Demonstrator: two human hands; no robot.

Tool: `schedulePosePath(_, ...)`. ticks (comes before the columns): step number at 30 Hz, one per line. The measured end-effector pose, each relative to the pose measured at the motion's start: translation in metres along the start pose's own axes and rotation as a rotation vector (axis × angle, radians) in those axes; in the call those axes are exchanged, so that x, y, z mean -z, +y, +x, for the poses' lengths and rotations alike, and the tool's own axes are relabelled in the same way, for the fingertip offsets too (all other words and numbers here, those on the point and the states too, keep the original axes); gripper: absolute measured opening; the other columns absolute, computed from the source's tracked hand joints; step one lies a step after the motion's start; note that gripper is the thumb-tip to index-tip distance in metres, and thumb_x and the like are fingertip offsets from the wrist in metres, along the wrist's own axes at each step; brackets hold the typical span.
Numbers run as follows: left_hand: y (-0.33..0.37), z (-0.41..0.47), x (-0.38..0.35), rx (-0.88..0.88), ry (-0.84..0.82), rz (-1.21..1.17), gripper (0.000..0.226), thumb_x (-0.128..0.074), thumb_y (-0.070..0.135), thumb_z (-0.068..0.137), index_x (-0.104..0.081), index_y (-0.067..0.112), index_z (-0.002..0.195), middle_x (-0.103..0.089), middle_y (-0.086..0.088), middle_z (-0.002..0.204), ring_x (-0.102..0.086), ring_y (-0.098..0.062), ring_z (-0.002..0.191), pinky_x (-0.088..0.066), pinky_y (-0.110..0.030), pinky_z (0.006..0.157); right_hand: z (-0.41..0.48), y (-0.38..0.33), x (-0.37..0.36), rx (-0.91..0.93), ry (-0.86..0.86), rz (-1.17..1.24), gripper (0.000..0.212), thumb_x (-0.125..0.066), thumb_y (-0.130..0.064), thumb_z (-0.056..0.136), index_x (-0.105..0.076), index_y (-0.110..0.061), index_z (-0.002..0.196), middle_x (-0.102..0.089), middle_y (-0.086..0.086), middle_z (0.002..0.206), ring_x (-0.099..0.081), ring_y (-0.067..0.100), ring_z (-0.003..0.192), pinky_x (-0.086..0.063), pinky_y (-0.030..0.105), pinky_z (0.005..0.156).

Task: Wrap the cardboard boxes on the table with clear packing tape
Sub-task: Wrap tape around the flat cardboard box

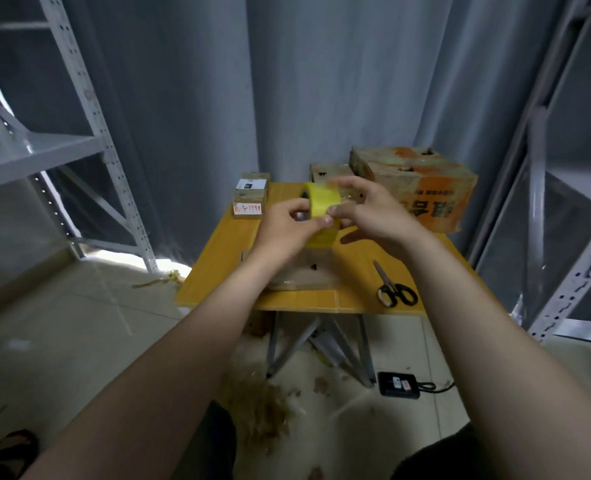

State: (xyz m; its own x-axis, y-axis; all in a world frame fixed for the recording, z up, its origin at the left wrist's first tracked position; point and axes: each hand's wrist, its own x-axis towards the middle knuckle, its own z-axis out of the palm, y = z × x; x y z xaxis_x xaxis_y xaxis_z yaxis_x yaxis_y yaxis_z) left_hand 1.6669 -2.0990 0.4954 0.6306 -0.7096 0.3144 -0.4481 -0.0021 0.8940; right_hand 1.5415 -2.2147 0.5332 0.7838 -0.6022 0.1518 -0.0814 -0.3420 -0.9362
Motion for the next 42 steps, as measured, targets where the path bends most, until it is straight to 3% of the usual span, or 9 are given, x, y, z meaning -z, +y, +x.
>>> schedulePosePath(5, 0.001, -0.032, 0.020, 0.045, -0.023, -0.074, 0.025, -0.086, 0.028, 0.083, -0.081, 0.022, 0.107, -0.079, 0.009, 0.098, -0.074, -0.010, 0.095, -0.061, -0.035, 0.088, -0.012, -0.020, 0.003, 0.057, 0.010, -0.131, 0.030, -0.078, -0.032, 0.092, -0.073, -0.024, 0.120, -0.070, -0.010, 0.095, -0.066, 0.011, 0.082, -0.056, 0.028, 0.060)
schedulePosePath(12, 0.018, -0.055, 0.026, 0.077, -0.050, -0.120, 0.012, -0.076, 0.027, 0.093, -0.073, 0.019, 0.101, -0.078, 0.007, 0.084, -0.073, -0.005, 0.078, -0.054, -0.026, 0.070, -0.015, -0.032, -0.012, 0.145, 0.129, -0.235, 0.005, -0.085, -0.023, 0.085, -0.081, -0.022, 0.083, -0.079, 0.000, 0.094, -0.072, 0.016, 0.090, -0.058, 0.034, 0.079)
schedulePosePath(17, 0.022, -0.069, 0.022, 0.071, -0.235, -0.273, 0.019, -0.054, 0.029, 0.107, -0.056, 0.014, 0.117, -0.080, -0.011, 0.092, -0.076, -0.031, 0.094, -0.059, -0.048, 0.087, -0.018, -0.038, -0.012, 0.162, 0.219, -0.310, 0.002, -0.081, -0.022, 0.089, -0.080, -0.019, 0.089, -0.072, -0.010, 0.083, -0.061, -0.006, 0.074, -0.042, 0.012, 0.062)
schedulePosePath(21, 0.029, -0.080, 0.019, 0.113, -0.221, -0.263, 0.029, -0.046, 0.027, 0.110, -0.063, 0.004, 0.111, -0.079, -0.003, 0.079, -0.076, -0.015, 0.073, -0.059, -0.028, 0.070, -0.019, -0.032, -0.009, 0.161, 0.153, -0.360, 0.005, -0.079, -0.015, 0.091, -0.081, -0.011, 0.090, -0.068, -0.008, 0.071, -0.057, -0.012, 0.053, -0.038, 0.004, 0.048)
schedulePosePath(26, 0.032, -0.090, 0.014, 0.276, -0.213, -0.061, 0.046, -0.039, 0.040, 0.112, -0.070, 0.006, 0.109, -0.078, -0.001, 0.095, -0.071, -0.007, 0.061, -0.061, -0.030, 0.075, -0.016, -0.028, -0.002, 0.115, 0.173, -0.199, 0.012, -0.081, -0.022, 0.089, -0.081, -0.011, 0.094, -0.068, -0.013, 0.060, -0.058, -0.004, 0.050, -0.043, 0.012, 0.049)
schedulePosePath(29, 0.016, -0.097, 0.006, 0.359, -0.141, 0.138, 0.060, -0.032, 0.059, 0.107, -0.065, 0.015, 0.130, -0.071, -0.009, 0.120, -0.069, -0.016, 0.088, -0.049, -0.029, 0.086, -0.011, -0.023, -0.006, 0.116, 0.109, -0.242, 0.012, -0.081, -0.019, 0.089, -0.081, -0.009, 0.095, -0.072, -0.006, 0.069, -0.060, -0.005, 0.049, -0.045, 0.010, 0.050)
schedulePosePath(31, 0.005, -0.102, 0.001, 0.373, -0.212, 0.098, 0.071, -0.028, 0.073, 0.097, -0.065, 0.021, 0.128, -0.078, -0.011, 0.103, -0.072, -0.027, 0.095, -0.053, -0.042, 0.099, -0.009, -0.012, -0.009, 0.088, 0.069, -0.239, 0.009, -0.081, -0.020, 0.089, -0.082, -0.012, 0.093, -0.075, -0.003, 0.075, -0.064, -0.002, 0.056, -0.046, 0.013, 0.052)
schedulePosePath(36, -0.018, -0.114, -0.006, 0.585, -0.447, 0.051, 0.064, -0.023, 0.054, 0.110, -0.063, 0.006, 0.125, -0.079, -0.011, 0.096, -0.075, -0.029, 0.095, -0.054, -0.035, 0.092, 0.002, 0.027, -0.009, 0.035, 0.057, -0.228, 0.008, -0.079, -0.027, 0.090, -0.081, -0.020, 0.091, -0.079, -0.007, 0.087, -0.071, 0.005, 0.071, -0.052, 0.022, 0.063)
schedulePosePath(42, -0.024, -0.114, -0.021, 0.696, -0.393, 0.125, 0.062, -0.035, 0.062, 0.105, -0.050, 0.012, 0.139, -0.066, -0.010, 0.113, -0.065, -0.028, 0.102, -0.053, -0.044, 0.095, 0.029, 0.065, -0.011, -0.031, 0.059, -0.236, 0.015, -0.080, -0.031, 0.089, -0.082, -0.018, 0.096, -0.079, -0.005, 0.096, -0.067, 0.008, 0.081, -0.049, 0.018, 0.057)
